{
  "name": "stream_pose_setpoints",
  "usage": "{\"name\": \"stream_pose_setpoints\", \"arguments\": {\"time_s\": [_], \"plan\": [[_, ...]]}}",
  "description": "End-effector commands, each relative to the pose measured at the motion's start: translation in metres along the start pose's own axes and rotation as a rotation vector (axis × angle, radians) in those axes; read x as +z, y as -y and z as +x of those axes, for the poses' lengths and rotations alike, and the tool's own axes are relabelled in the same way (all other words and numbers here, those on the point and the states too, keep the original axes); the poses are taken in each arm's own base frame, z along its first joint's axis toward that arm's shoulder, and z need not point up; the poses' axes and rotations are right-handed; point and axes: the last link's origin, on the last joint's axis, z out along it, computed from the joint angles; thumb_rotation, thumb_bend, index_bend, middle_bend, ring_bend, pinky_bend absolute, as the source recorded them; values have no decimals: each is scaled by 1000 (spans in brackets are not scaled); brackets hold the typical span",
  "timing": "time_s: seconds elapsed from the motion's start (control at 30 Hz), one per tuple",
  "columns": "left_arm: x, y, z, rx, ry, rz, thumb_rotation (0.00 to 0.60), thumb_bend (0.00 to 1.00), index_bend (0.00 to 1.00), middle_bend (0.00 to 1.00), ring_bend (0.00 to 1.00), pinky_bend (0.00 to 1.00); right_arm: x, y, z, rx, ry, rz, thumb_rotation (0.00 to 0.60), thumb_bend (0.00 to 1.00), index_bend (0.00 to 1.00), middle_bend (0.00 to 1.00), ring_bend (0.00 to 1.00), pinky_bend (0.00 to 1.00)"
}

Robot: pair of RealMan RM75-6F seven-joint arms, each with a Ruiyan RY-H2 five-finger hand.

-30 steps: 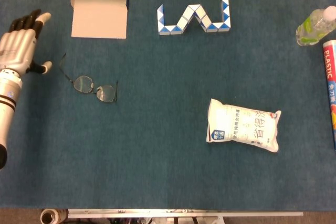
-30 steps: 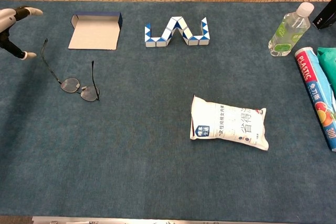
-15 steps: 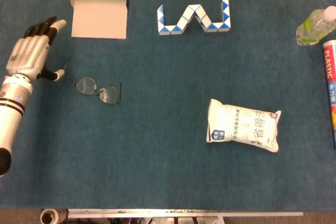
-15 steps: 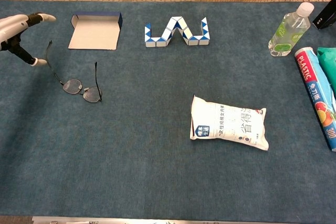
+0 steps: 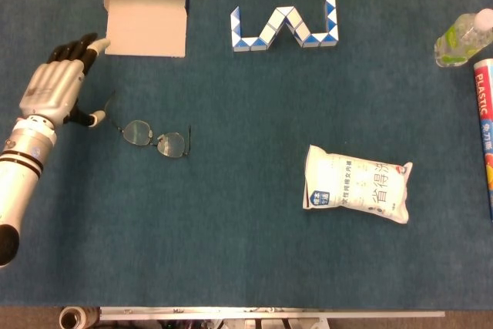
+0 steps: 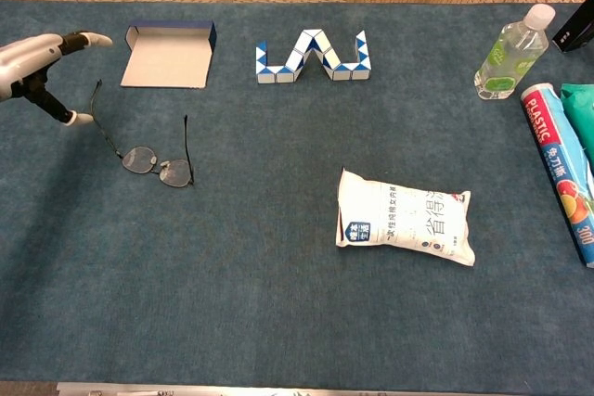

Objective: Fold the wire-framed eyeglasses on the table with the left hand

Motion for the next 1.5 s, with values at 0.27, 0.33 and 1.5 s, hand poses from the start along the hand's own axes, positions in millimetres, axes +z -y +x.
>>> {"name": "stream_pose_setpoints", "arguments": {"time_s": [0.27, 0.33, 1.5], "plan": [[1, 5, 9, -20, -27, 24, 600, 204, 49, 0, 0, 0, -1, 1, 1, 2, -5, 4, 600, 229, 450, 439, 278, 271], [4, 6, 13, -21, -39, 28, 600, 204, 49, 0, 0, 0, -1, 1, 1, 2, -5, 3, 600, 229, 451, 438, 278, 271], [3, -39, 9, -58, -15, -82, 600, 204, 49, 0, 0, 0, -1, 1, 2, 2, -8, 5, 600, 229, 450, 439, 278, 271]]}}
